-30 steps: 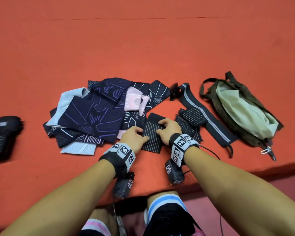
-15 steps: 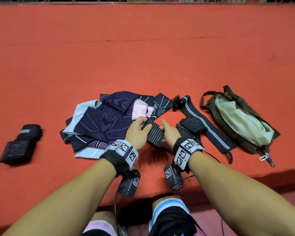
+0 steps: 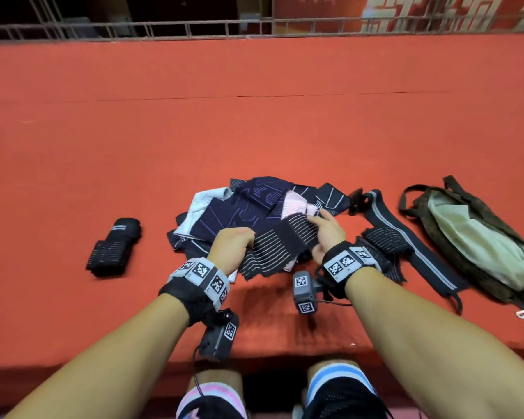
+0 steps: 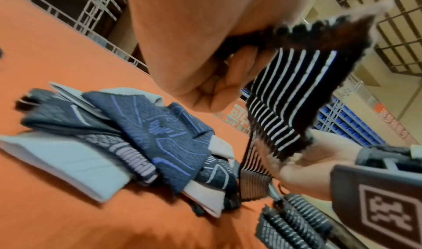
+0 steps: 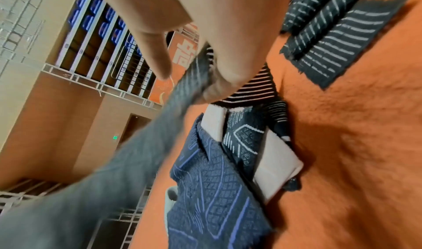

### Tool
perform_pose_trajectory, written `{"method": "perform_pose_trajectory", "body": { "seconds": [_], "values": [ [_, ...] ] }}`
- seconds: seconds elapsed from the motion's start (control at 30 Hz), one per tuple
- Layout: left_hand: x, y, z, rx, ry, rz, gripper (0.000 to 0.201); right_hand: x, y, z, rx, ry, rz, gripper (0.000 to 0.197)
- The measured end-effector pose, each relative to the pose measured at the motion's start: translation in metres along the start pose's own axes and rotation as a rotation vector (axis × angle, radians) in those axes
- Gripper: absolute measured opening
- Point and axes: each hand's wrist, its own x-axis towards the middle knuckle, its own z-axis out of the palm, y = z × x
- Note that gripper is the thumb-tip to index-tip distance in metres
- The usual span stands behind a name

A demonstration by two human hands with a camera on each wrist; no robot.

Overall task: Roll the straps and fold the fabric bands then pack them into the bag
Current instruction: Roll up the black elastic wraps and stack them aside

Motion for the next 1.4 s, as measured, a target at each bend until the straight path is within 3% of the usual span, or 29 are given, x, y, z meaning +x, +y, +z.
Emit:
{"method": "perform_pose_trajectory", "body": {
  "seconds": [0.07,0.13,0.23,0.3,0.4,0.47,0.63,0.73,0.87,0.93,1.0,1.1,1.23,1.33,1.4],
  "values": [
    [-0.002,-0.010,-0.014,-0.054,0.041,-0.021,0.025,-0.001,-0.001,0.004,-0.031,-0.022,-0.002,0.054],
    [-0.002,-0.021,-0.026,-0.018,0.084,-0.039,0.033,-0.002,-0.001,0.005,-0.057,-0.034,0.000,0.068],
    [-0.001,-0.035,-0.040,0.144,0.179,-0.051,0.023,0.001,0.000,0.002,-0.088,0.026,-0.055,0.087],
    [-0.001,-0.048,-0.050,0.275,0.246,-0.042,0.023,0.002,-0.006,-0.004,-0.063,0.055,-0.062,0.084],
    [-0.002,-0.072,-0.068,0.369,0.222,-0.090,0.025,0.005,-0.014,-0.010,0.078,0.034,0.004,0.078],
    [-0.006,-0.084,-0.077,0.415,0.214,-0.120,0.029,0.005,-0.014,-0.008,0.086,0.028,0.047,0.066],
    [-0.017,-0.085,-0.079,0.400,0.247,-0.157,0.036,0.002,-0.001,-0.015,-0.106,0.058,0.160,0.004],
    [-0.021,-0.086,-0.077,0.320,0.208,-0.239,0.033,0.014,0.016,-0.034,-0.433,0.113,0.161,0.043],
    [-0.025,-0.093,-0.071,0.346,0.036,-0.351,0.043,0.030,0.047,-0.066,-0.933,0.142,0.136,0.079],
    [-0.026,-0.102,-0.068,0.378,0.060,-0.390,0.034,0.036,0.054,-0.080,-1.020,0.159,0.160,0.089],
    [-0.029,-0.110,-0.065,0.443,0.092,-0.400,0.017,0.022,0.049,-0.079,-0.961,0.170,0.229,0.090],
    [-0.031,-0.117,-0.063,0.461,0.083,-0.452,0.022,0.003,0.038,-0.072,-0.963,0.117,0.326,0.078],
    [-0.030,-0.116,-0.065,0.422,0.215,-0.480,0.025,0.017,0.032,-0.080,-1.215,-0.010,0.172,0.040],
    [-0.029,-0.114,-0.071,0.404,0.373,-0.412,0.029,0.034,0.028,-0.093,-1.162,0.032,0.049,0.049],
    [-0.029,-0.115,-0.074,0.381,0.422,-0.403,0.025,0.027,0.024,-0.096,-1.245,0.057,0.024,0.044]
  ]
}}
